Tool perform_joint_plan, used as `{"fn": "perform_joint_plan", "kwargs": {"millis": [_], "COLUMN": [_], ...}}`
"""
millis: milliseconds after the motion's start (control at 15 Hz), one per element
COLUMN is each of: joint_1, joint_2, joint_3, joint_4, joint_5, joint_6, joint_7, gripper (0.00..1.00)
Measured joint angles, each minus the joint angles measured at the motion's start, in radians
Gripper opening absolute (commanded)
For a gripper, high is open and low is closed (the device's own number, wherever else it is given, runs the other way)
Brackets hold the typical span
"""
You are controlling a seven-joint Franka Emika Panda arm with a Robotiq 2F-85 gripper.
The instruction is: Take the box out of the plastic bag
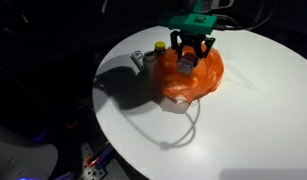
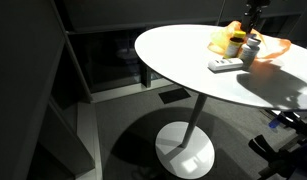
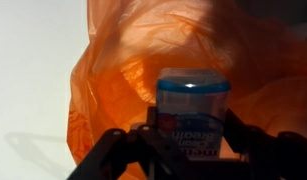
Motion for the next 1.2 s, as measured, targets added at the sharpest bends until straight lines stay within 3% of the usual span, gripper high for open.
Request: {"fn": "perform_joint_plan", "kwargs": {"millis": [467,1200], "joint_1": [0.018,0.063], "joint_2": [-0.083,-0.256], "joint_3": [-0.011,-0.011], "joint_4": [-0.086,-0.269], "joint_5": [-0.009,-0.032], "joint_6": [-0.108,-0.111], "joint_7": [0.051,0.073], "gripper": [0.39,0.39]}}
